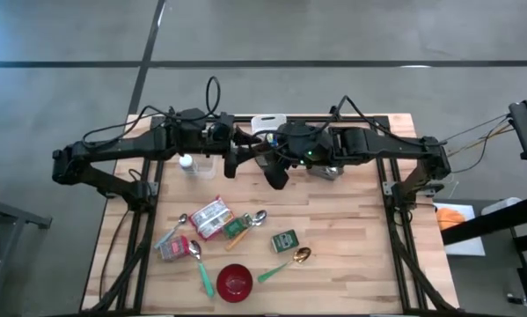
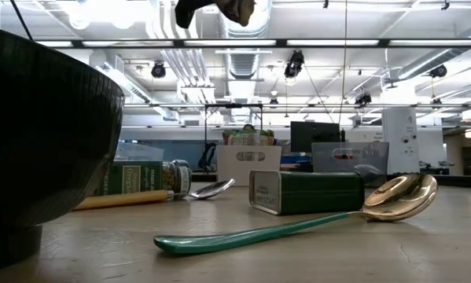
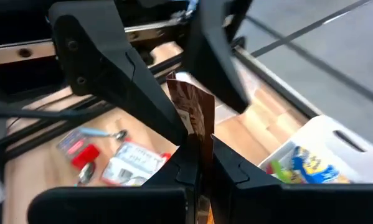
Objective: Pick & Place Food Item
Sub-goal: Put the brown seasoning pack into the transparent bin
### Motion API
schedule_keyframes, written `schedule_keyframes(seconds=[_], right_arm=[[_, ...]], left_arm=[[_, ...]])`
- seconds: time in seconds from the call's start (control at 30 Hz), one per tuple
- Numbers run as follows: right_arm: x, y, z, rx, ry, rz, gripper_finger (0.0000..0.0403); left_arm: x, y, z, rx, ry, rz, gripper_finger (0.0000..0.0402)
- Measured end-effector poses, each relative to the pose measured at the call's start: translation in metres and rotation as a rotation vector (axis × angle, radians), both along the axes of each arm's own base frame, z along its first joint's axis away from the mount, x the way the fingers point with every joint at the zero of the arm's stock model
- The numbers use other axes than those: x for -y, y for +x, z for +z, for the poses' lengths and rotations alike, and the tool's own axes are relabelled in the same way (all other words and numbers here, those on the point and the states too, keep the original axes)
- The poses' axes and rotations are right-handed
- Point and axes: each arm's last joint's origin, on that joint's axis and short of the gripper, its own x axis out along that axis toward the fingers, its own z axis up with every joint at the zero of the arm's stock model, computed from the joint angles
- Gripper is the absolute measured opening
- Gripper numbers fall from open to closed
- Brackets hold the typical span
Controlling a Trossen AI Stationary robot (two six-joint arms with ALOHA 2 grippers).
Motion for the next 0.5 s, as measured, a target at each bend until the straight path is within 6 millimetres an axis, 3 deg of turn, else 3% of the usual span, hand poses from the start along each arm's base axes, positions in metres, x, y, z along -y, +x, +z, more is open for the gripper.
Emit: schedule_keyframes(seconds=[0.13,0.23,0.5], right_arm=[[-0.003,-0.001,-0.003,-0.042,0.048,0.094,0.0008],[-0.006,-0.003,-0.006,-0.076,0.090,0.177,0.0008],[-0.006,-0.005,-0.008,-0.114,0.105,0.239,0.0008]], left_arm=[[0.002,-0.002,0.000,-0.009,0.125,-0.090,0.0263],[0.006,-0.004,0.000,-0.005,0.188,-0.208,0.0274],[0.012,-0.012,-0.002,-0.130,0.153,-0.402,0.0232]])
